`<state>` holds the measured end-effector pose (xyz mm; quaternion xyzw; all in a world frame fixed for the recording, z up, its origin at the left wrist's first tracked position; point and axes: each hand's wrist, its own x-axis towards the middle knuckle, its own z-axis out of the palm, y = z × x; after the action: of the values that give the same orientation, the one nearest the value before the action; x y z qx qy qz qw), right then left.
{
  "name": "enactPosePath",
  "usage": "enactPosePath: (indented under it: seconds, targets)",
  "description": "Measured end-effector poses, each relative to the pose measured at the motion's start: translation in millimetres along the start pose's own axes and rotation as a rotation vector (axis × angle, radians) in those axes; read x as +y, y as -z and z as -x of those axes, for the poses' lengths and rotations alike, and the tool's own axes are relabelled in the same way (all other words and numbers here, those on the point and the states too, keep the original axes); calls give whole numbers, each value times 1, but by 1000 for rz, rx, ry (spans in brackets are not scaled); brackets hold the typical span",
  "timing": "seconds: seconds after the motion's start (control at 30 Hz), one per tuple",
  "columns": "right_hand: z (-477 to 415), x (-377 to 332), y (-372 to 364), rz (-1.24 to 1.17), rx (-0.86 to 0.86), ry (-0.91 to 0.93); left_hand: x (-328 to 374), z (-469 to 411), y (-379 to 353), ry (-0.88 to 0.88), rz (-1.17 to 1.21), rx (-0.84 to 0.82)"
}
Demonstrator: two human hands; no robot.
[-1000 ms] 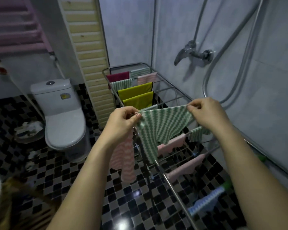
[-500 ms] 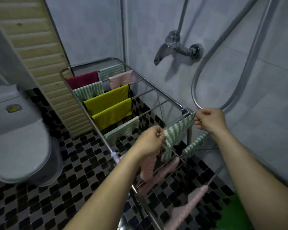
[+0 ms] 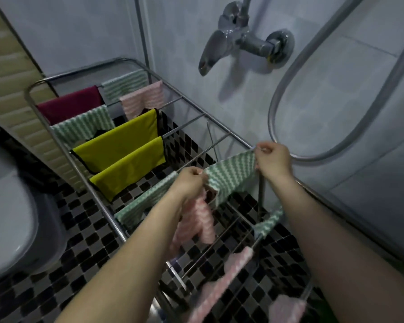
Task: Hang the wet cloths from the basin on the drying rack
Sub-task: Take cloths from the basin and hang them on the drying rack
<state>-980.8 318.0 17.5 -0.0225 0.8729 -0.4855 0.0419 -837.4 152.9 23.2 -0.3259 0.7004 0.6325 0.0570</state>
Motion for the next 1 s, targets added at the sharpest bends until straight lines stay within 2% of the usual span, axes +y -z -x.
enactPosePath:
  seconds: [0.1,0.2,0.27,0.37,0.47,0.6,0.73,0.9,1.0]
  targets:
    - [12,-9,-16,-66,-82,-7,-7,-14,2,60,-61,86]
    - [19,9,-20,46,48,-77,-16,-18,-1,-36,-431,148]
    - [22,23,-21,89,94,-157,-17,-14,-5,-112,-518,93]
    - [24,34,-24,-86,35,-308,-16,-9,-17,-130,-641,-53]
    - [21,32,-26,-217,4,-398,-16,-9,-24,-138,-759,-11]
    - [15,29,-22,-152,40,-361,-15,-11,-28,-189,-774,42]
    - [11,21,-19,168,120,-219,-15,-11,-35,-245,-775,93]
    - [15,14,-16,335,129,-107,-17,-12,-37,-262,-798,80]
    - [21,7,-12,371,110,-48,-15,-7,-31,-256,-713,36]
